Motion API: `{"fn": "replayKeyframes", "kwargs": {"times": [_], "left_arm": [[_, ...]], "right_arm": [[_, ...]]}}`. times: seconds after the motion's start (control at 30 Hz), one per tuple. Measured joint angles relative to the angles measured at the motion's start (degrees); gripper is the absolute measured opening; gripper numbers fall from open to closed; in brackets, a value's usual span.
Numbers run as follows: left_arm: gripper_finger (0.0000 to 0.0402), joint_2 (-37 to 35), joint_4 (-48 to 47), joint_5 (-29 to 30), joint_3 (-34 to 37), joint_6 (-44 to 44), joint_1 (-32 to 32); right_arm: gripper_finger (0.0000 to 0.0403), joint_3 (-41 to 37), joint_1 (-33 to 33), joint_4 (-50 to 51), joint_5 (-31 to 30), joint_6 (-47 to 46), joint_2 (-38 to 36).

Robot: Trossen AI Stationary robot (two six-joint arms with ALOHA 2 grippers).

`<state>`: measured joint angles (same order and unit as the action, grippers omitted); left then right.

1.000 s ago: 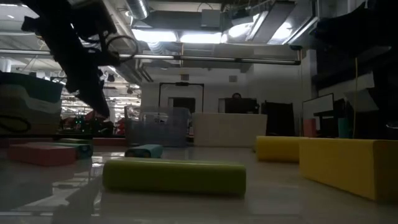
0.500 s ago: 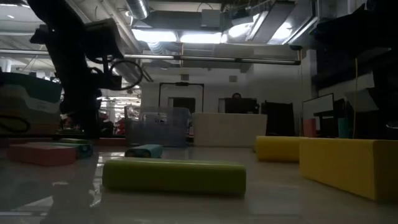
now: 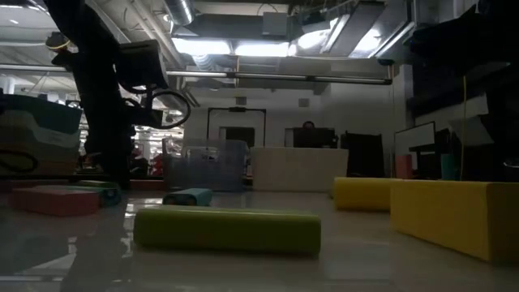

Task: Sort blocks
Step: Put the pink block into the black bin

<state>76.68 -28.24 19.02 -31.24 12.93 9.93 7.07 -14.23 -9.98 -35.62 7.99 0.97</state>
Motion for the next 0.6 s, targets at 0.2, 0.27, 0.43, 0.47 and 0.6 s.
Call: {"fn": "replayKeyframes", "kwargs": {"times": [0.2, 0.27, 0.43, 0.47, 0.6], "left_arm": [[0.0161, 0.05, 0.35, -1.41, 0.0, 0.13, 0.75], [0.0134, 0.05, 0.43, -2.07, 0.0, 0.13, 0.75], [0.0079, 0.04, 0.74, -2.31, -0.04, 0.13, 0.79], [0.0079, 0.02, 0.75, -2.31, -0.04, -0.04, 0.79], [0.0079, -0.75, 0.22, -2.37, 0.0, -1.84, 0.79]], "right_arm": [[0.0209, 0.0, 0.01, 0.02, 0.0, 0.0, 0.0], [0.0209, 0.01, 0.0, 0.02, 0.0, 0.0, 0.0], [0.0209, 0.0, -0.01, 0.04, 0.0, 0.0, 0.0], [0.0209, 0.01, 0.0, 0.04, 0.0, 0.0, 0.0], [0.0209, 0.0, 0.0, 0.06, 0.0, 0.0, 0.0]]}}
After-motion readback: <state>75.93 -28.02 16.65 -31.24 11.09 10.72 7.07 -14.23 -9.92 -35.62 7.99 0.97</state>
